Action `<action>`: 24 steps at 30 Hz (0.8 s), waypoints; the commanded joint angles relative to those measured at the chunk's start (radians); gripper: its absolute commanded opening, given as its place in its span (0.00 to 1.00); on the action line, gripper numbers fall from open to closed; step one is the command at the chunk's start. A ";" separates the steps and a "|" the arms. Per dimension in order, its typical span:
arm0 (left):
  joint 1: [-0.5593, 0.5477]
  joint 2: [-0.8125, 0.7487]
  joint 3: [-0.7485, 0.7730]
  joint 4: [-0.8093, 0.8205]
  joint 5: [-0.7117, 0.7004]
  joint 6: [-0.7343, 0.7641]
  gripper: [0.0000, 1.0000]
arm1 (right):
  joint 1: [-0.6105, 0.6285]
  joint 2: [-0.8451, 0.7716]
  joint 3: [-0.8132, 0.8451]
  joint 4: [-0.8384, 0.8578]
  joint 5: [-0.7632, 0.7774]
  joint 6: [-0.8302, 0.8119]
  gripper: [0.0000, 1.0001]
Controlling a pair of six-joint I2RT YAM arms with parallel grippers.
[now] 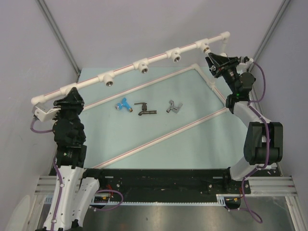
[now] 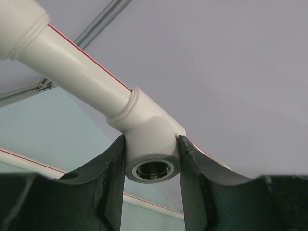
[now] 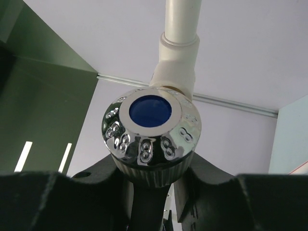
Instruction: Install the water faucets
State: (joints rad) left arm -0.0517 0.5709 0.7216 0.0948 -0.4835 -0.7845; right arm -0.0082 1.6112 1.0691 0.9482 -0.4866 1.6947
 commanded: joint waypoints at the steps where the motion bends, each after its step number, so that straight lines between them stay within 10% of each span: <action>1: -0.014 -0.008 -0.011 -0.058 0.026 0.064 0.01 | 0.025 0.006 0.003 0.018 0.029 0.076 0.10; 24: -0.017 -0.020 -0.007 -0.073 0.019 0.067 0.01 | -0.027 -0.057 -0.023 0.040 0.002 0.020 0.83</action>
State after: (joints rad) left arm -0.0563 0.5575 0.7208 0.0818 -0.4854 -0.7834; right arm -0.0284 1.6047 1.0473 0.9489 -0.4789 1.7302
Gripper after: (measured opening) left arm 0.460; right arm 0.791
